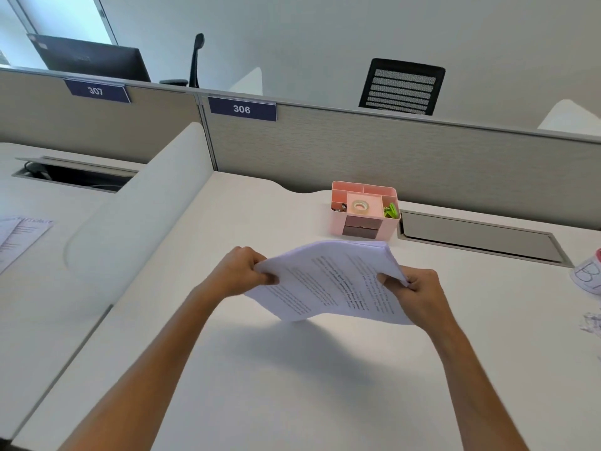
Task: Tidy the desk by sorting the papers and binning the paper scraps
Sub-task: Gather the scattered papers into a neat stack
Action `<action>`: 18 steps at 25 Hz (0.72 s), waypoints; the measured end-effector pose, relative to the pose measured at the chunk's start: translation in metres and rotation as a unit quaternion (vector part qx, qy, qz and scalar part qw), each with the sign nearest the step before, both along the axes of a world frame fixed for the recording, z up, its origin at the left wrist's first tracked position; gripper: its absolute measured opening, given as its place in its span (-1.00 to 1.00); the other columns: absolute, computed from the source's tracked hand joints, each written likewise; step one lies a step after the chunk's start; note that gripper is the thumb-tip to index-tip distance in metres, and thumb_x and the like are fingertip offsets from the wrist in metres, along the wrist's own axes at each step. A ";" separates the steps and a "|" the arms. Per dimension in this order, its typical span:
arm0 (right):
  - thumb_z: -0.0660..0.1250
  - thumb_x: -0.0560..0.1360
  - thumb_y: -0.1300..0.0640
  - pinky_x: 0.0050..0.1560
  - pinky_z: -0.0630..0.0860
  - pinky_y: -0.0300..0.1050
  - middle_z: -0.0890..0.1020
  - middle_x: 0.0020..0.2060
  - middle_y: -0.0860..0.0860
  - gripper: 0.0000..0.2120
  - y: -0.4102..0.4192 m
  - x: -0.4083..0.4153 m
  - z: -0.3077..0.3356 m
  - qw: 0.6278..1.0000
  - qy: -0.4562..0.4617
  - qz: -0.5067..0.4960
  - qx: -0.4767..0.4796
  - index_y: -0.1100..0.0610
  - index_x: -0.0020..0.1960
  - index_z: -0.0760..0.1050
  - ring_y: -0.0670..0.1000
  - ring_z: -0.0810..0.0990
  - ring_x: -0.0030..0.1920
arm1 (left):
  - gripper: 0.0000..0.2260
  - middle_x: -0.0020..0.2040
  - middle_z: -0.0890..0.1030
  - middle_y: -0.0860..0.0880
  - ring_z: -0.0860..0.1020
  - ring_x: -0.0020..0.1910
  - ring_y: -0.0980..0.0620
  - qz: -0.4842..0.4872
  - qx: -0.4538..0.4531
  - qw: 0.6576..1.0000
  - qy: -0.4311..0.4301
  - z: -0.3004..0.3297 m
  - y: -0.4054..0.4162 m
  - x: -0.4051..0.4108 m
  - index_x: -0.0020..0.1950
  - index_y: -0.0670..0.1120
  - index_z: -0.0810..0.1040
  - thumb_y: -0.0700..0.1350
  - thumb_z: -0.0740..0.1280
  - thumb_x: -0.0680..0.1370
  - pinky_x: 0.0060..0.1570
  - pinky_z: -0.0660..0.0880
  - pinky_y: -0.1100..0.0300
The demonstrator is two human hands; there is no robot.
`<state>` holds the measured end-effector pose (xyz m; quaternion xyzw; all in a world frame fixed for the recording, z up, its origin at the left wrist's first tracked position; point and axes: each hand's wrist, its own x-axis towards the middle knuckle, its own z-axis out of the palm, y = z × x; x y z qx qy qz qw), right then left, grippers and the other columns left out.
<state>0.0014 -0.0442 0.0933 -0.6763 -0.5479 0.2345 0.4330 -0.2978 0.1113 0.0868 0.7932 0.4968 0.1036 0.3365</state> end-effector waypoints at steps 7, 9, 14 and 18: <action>0.35 0.37 -0.10 -0.33 0.49 -0.22 0.71 -0.28 -0.10 -0.78 -0.008 0.004 -0.025 0.983 0.164 -0.074 -0.025 0.04 -0.25 0.64 -0.06 0.63 -0.38 | -0.60 -0.08 0.71 -0.07 0.66 -0.09 -0.01 0.100 -0.264 0.821 -0.496 -0.041 -0.012 -0.006 -0.03 -0.07 0.70 -0.09 0.64 0.16 -0.12 0.61 0.15; 0.39 0.41 -0.04 -0.34 0.52 -0.27 0.71 -0.26 -0.10 -0.84 -0.009 -0.001 -0.034 0.976 0.202 -0.083 -0.008 0.01 -0.27 0.64 -0.08 0.64 -0.35 | -0.65 -0.04 0.69 -0.06 0.65 -0.06 -0.02 0.096 -0.244 0.824 -0.503 -0.048 -0.022 0.007 0.04 -0.01 0.67 -0.20 0.55 0.28 -0.12 0.60 0.11; 0.38 0.48 0.04 -0.29 0.56 -0.30 0.72 -0.19 -0.10 -0.89 -0.016 -0.019 -0.067 0.950 0.279 -0.134 0.046 0.01 -0.17 0.66 -0.13 0.67 -0.19 | -0.76 -0.06 0.71 0.00 0.65 -0.07 0.04 0.161 -0.119 0.855 -0.478 -0.050 -0.037 0.026 -0.02 0.02 0.70 -0.07 0.51 0.32 -0.10 0.59 0.11; 0.44 0.43 0.07 -0.22 0.60 -0.26 0.73 -0.17 -0.09 -0.94 -0.020 -0.037 -0.092 0.932 0.321 -0.161 0.048 0.02 -0.11 0.66 -0.11 0.70 -0.14 | -0.82 -0.12 0.72 0.01 0.65 -0.13 0.03 0.205 -0.118 0.856 -0.459 -0.066 -0.044 0.029 -0.08 0.00 0.72 -0.08 0.52 0.33 -0.15 0.60 0.13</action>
